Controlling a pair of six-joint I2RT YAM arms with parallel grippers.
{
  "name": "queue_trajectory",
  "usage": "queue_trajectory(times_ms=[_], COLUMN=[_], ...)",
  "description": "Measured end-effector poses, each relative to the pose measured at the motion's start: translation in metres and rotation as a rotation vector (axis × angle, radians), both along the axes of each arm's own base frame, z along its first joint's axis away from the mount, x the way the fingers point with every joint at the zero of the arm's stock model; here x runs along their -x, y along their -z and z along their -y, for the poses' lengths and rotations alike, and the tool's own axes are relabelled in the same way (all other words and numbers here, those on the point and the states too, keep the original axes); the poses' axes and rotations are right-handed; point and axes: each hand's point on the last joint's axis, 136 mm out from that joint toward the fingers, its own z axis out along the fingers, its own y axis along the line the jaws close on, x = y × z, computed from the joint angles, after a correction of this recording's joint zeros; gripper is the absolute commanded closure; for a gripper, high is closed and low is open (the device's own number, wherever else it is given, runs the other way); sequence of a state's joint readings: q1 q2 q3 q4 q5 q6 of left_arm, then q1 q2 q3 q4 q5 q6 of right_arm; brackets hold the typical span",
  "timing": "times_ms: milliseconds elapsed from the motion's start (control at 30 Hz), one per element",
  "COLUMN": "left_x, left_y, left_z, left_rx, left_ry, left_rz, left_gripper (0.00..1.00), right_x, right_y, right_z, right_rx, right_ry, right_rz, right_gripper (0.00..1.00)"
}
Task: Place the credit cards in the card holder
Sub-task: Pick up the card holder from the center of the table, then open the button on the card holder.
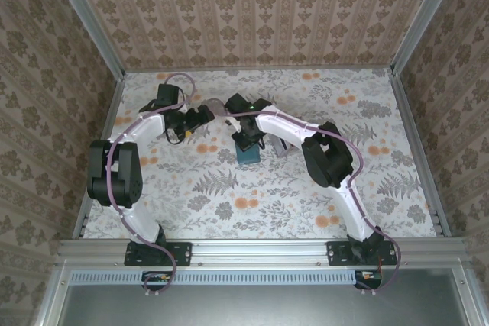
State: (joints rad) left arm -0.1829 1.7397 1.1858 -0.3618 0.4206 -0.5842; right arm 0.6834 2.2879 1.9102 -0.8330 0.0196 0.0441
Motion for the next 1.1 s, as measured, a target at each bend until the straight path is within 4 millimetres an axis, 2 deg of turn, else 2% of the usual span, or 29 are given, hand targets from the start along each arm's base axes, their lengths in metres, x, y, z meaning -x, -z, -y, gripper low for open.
queue_trajectory(times_ms=[167,400,633,733,833,1000,1100], left_x=[0.001,0.011,0.011,0.011,0.012,0.011,0.009], left_y=[0.001,0.002,-0.029,-0.043,-0.05,-0.054,-0.054], left_z=[0.005,0.034,0.065,0.08,0.088,0.09,0.093], left_rx=[0.013,0.102,0.225,0.286,0.327,0.347,0.364], left_ry=[0.011,0.058,0.102,0.129,0.144,0.142,0.143], left_rz=[0.008,0.011,0.087,0.112,0.115,0.123,0.119], left_gripper=[0.1,0.14,0.2,0.25,0.28,0.31,0.35], right_x=[0.004,-0.01,-0.028,-0.033,-0.034,-0.038,-0.042], right_y=[-0.01,-0.056,-0.098,-0.105,-0.103,-0.108,-0.113], right_z=[-0.004,-0.012,-0.008,-0.006,-0.006,-0.012,-0.015], right_rx=[-0.074,-0.236,-0.367,-0.4,-0.441,-0.506,-0.542], right_ry=[0.046,0.138,0.217,0.245,0.284,0.324,0.343], right_rz=[-0.009,0.066,0.137,0.151,0.144,0.131,0.129], right_gripper=[1.0,1.0,1.0,1.0,1.0,1.0,1.0])
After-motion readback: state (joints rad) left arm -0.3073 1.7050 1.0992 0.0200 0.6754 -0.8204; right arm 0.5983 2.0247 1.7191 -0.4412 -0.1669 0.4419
